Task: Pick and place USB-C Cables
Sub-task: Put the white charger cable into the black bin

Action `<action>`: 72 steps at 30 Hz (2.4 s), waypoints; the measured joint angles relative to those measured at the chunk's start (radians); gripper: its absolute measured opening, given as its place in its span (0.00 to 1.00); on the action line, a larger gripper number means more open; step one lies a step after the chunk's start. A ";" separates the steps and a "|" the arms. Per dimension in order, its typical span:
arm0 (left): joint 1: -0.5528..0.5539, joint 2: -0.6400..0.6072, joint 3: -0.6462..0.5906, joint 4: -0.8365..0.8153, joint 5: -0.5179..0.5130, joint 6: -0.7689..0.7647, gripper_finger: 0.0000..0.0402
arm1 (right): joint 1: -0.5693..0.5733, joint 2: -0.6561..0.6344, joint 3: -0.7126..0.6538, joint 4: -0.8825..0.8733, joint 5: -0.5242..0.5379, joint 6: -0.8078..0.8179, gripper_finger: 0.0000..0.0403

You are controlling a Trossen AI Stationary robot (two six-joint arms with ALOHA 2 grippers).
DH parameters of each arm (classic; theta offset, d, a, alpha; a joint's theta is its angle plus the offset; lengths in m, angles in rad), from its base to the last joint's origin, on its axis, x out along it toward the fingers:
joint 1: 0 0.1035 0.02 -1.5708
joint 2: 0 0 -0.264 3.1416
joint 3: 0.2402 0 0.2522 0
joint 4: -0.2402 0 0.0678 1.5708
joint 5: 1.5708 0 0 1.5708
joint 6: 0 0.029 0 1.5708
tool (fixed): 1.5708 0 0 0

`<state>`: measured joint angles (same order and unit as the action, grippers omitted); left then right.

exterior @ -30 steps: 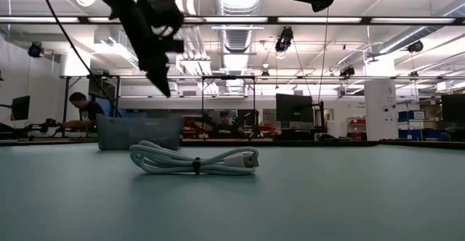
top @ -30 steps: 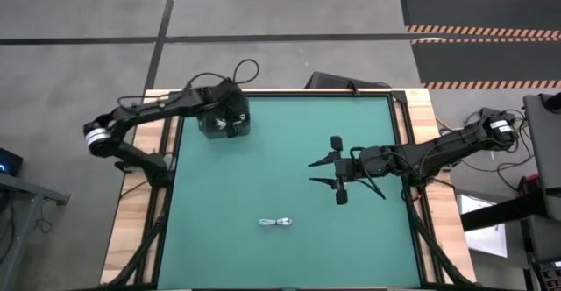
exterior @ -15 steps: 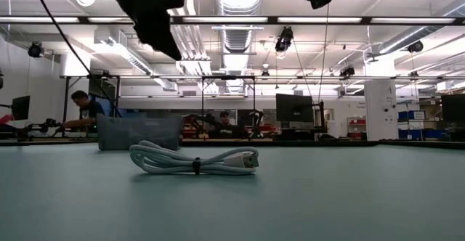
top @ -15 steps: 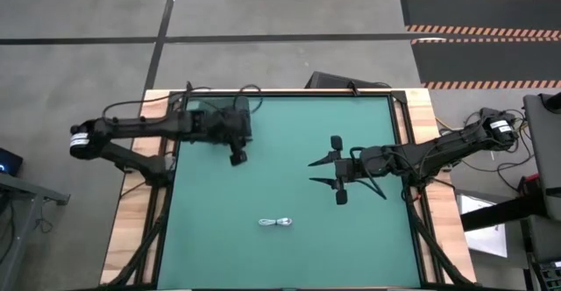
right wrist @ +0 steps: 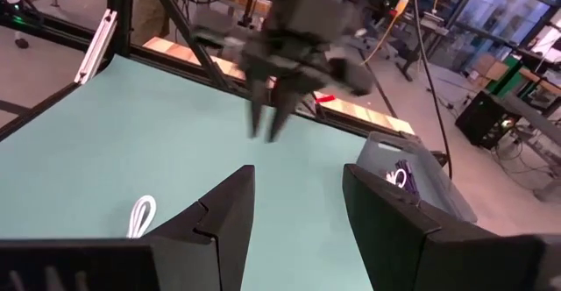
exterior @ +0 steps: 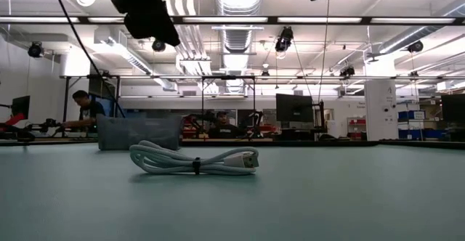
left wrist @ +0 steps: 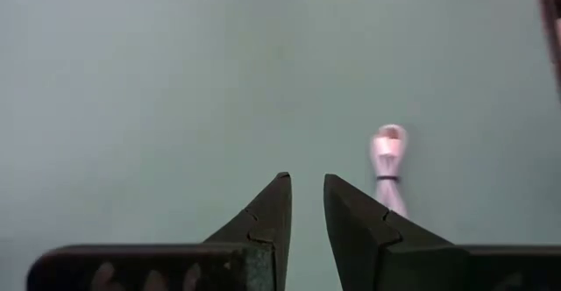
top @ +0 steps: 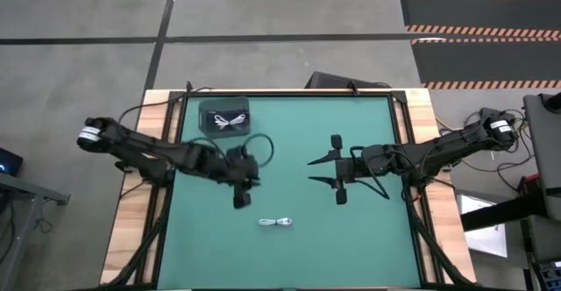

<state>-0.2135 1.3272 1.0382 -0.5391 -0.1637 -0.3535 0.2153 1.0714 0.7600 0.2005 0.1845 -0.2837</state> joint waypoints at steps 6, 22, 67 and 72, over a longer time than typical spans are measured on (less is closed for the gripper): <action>-0.105 0.123 0.000 0.118 0.001 -0.066 0.14 | 0.000 -0.003 0.000 0.003 -0.001 -0.021 0.41; -0.186 0.393 0.017 0.311 0.005 -0.167 0.14 | 0.001 -0.004 0.001 0.015 -0.061 -0.069 0.41; -0.200 0.518 0.001 0.428 0.004 -0.023 0.53 | 0.001 -0.004 0.001 0.014 -0.062 -0.057 0.41; -0.200 0.518 -0.009 0.426 -0.026 -0.025 0.53 | 0.001 -0.004 0.001 0.014 -0.062 -0.056 0.41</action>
<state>-0.4133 1.8454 1.0289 -0.1131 -0.1899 -0.3785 0.2161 1.0676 0.7609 0.2144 0.1223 -0.3401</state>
